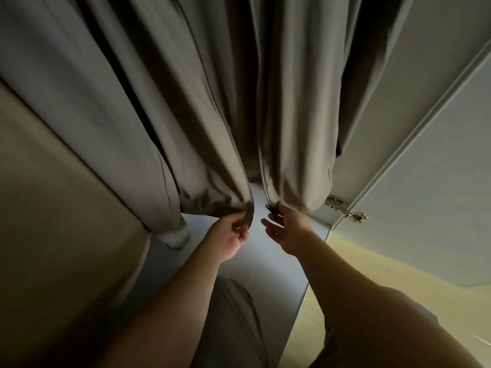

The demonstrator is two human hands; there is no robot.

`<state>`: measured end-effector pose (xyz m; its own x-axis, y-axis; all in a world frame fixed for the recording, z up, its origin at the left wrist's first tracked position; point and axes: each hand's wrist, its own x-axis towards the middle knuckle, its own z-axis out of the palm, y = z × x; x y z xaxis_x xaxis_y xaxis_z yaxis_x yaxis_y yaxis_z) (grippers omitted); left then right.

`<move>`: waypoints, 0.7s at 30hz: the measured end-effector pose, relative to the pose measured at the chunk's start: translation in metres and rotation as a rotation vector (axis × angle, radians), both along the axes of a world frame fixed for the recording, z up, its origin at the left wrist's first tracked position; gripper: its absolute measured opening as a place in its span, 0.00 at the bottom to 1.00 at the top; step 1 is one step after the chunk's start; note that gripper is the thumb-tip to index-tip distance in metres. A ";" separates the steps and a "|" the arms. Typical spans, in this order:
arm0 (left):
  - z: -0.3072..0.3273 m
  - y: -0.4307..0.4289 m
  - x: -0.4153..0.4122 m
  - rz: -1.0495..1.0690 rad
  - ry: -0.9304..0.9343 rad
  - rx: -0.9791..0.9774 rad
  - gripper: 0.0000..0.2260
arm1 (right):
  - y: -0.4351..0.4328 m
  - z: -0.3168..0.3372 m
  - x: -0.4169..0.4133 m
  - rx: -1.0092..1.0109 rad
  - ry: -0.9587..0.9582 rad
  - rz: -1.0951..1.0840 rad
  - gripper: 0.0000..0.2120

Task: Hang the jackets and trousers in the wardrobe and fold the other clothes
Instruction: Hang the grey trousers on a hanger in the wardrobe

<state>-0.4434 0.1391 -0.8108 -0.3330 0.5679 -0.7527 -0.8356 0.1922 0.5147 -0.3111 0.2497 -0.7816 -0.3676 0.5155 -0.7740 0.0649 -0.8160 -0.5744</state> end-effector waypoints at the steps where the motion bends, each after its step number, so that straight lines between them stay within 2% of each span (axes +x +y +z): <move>1: 0.001 0.000 0.002 -0.022 0.045 0.008 0.08 | -0.002 0.000 0.002 0.001 0.002 0.010 0.12; 3: 0.005 0.001 0.005 -0.019 0.091 0.045 0.09 | -0.009 0.002 0.008 0.016 -0.008 0.022 0.12; 5: 0.009 0.001 0.007 -0.004 0.122 0.073 0.05 | -0.015 0.003 0.015 0.035 -0.014 0.064 0.13; 8: 0.020 0.000 0.014 -0.104 0.297 0.079 0.05 | -0.023 0.004 0.025 0.033 0.000 0.131 0.14; 10: 0.029 0.000 0.025 -0.186 0.427 0.090 0.09 | -0.029 0.006 0.030 0.051 0.006 0.194 0.13; 13: 0.041 0.000 0.038 -0.257 0.660 -0.020 0.17 | -0.036 0.009 0.035 0.110 -0.021 0.276 0.11; 16: 0.047 -0.001 0.042 -0.362 0.775 -0.013 0.28 | -0.042 0.014 0.036 0.177 -0.038 0.280 0.10; 17: 0.049 -0.002 0.043 -0.377 0.817 -0.019 0.29 | -0.043 0.016 0.037 0.204 -0.041 0.280 0.10; 21: 0.052 -0.003 0.048 -0.309 0.976 -0.107 0.16 | -0.049 0.020 0.043 0.274 -0.013 0.273 0.10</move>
